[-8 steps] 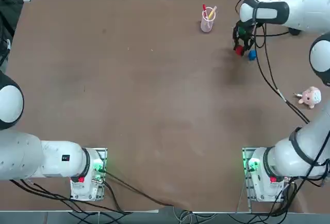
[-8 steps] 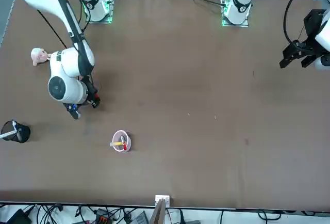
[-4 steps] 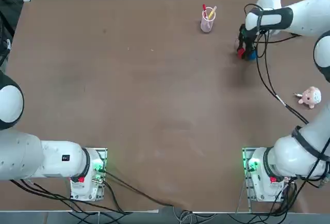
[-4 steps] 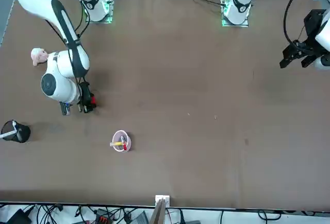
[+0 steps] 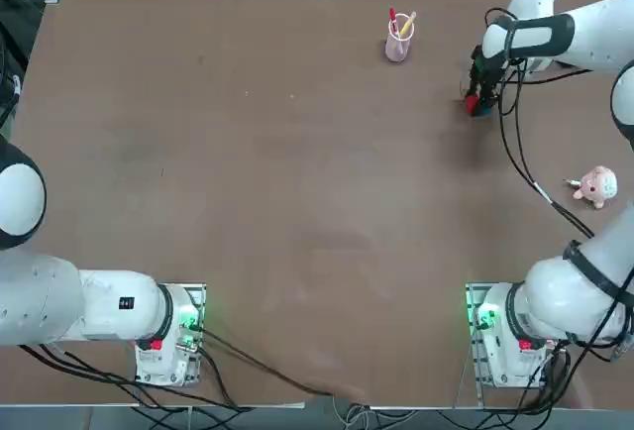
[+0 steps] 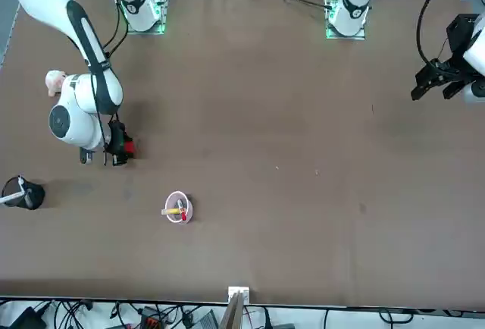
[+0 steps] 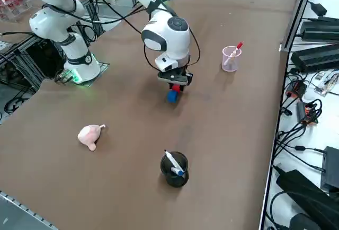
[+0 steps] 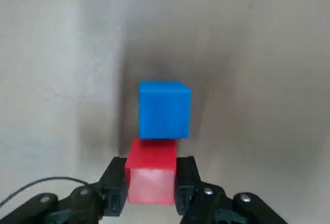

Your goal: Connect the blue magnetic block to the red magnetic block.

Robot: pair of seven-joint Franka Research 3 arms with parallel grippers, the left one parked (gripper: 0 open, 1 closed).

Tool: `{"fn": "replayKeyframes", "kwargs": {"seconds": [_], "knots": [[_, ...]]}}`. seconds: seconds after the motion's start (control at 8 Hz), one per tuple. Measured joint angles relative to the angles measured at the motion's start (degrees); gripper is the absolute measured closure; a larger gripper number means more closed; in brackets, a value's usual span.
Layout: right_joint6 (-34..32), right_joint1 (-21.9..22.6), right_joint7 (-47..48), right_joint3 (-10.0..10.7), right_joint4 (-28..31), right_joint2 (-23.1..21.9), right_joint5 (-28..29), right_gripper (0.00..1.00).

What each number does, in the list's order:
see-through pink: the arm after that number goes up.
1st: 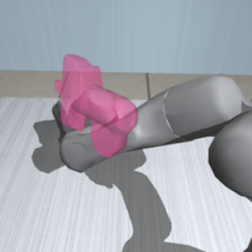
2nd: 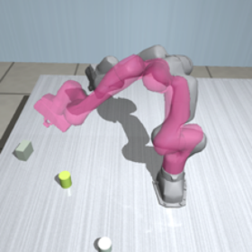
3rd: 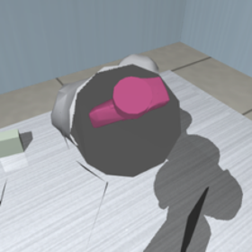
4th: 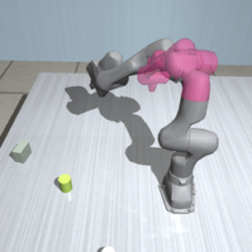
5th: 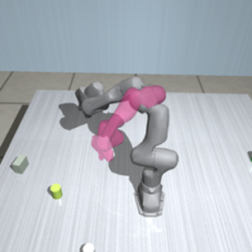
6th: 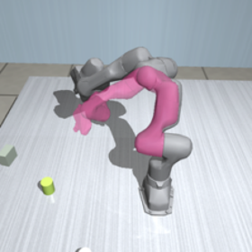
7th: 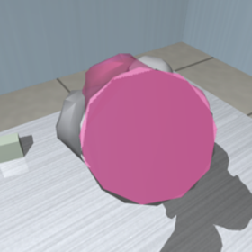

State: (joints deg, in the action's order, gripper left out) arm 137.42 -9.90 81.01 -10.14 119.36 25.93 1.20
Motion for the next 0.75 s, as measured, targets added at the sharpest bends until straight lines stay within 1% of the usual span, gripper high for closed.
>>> {"fn": "replayKeyframes", "kwargs": {"seconds": [0.62,0.75], "knots": [[2.20,-1.38,0.24,-0.15,1.56,-0.22,0.82,0.52],[2.37,-1.39,0.24,-0.15,1.67,-0.28,0.81,0.50]]}}
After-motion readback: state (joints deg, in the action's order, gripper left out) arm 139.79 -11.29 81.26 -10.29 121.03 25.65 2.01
